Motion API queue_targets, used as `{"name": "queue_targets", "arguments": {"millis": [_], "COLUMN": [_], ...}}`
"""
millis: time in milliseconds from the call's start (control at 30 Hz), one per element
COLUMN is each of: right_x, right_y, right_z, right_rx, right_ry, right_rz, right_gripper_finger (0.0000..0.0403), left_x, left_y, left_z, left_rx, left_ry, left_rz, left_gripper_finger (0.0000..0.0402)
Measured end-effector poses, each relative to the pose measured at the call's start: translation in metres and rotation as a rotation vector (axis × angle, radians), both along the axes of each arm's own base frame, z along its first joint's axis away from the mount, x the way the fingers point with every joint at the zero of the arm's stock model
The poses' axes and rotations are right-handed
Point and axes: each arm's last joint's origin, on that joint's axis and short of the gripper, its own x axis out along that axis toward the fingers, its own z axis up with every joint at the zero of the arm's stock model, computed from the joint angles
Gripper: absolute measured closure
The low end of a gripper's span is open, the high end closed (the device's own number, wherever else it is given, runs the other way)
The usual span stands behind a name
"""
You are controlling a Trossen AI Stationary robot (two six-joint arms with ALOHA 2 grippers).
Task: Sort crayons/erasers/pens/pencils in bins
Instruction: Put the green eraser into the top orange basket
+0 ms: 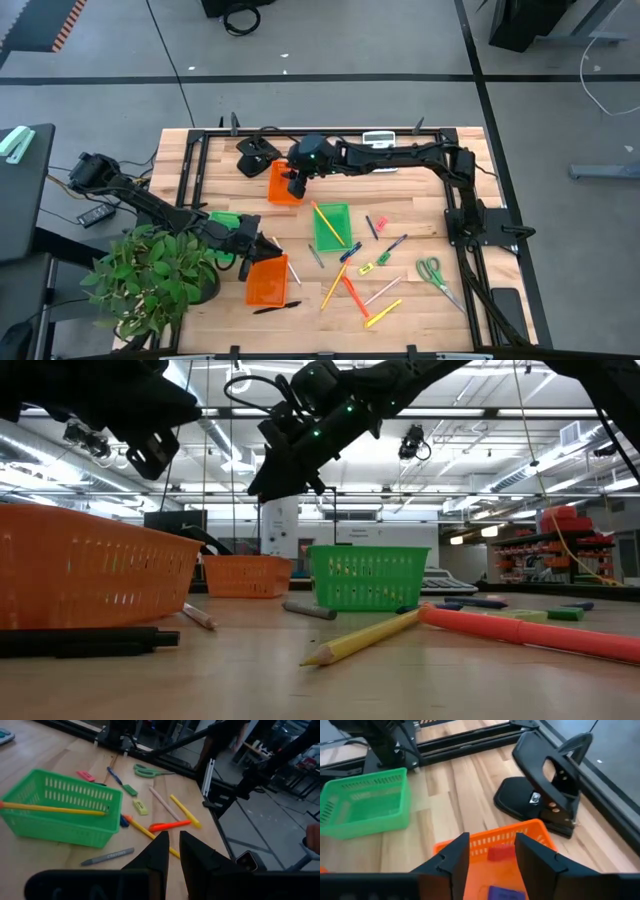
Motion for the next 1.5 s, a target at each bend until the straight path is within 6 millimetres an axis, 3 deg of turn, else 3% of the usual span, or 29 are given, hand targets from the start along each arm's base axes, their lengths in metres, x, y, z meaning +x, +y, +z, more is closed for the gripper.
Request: {"name": "queue_targets", "arguments": {"millis": [167, 367, 533, 700, 867, 1033, 1233, 1500], "right_x": [-0.012, -0.061, -0.102, -0.134, -0.168, -0.194, -0.212, -0.224], "right_y": [0.011, 0.04, 0.076, 0.114, 0.138, 0.152, 0.183, 0.21], "right_z": [0.006, 0.024, 0.049, 0.055, 0.032, -0.007, -0.047, -0.076], "right_rx": [0.06, 0.136, 0.193, 0.199, 0.146, 0.162, 0.218, 0.027], "right_ry": [0.13, 0.488, 0.657, 0.68, 0.731, 0.798, 0.797, 0.681], "right_rz": [0.009, -0.014, -0.069, -0.109, -0.178, -0.136, -0.023, 0.239], "right_gripper_finger": [0.0226, 0.023, 0.0231, 0.0231, 0.0231, 0.0233, 0.0233, 0.0233], "left_x": [-0.001, -0.003, -0.003, -0.003, -0.003, 0.0, 0.004, 0.01], "left_y": [-0.002, -0.01, -0.012, -0.013, -0.011, -0.003, 0.01, 0.029], "left_z": [0.002, 0.01, 0.014, 0.021, 0.029, 0.037, 0.042, 0.04], "left_rx": [-0.036, -0.042, -0.057, -0.041, 0.026, 0.14, 0.215, 0.229], "left_ry": [-0.017, -0.094, -0.131, -0.206, -0.306, -0.404, -0.451, -0.426], "left_rz": [-0.005, -0.047, -0.055, -0.062, -0.056, -0.013, 0.057, 0.143], "left_gripper_finger": [0.0349, 0.0349, 0.0349, 0.0349, 0.0349, 0.0349, 0.0347, 0.0319]}}
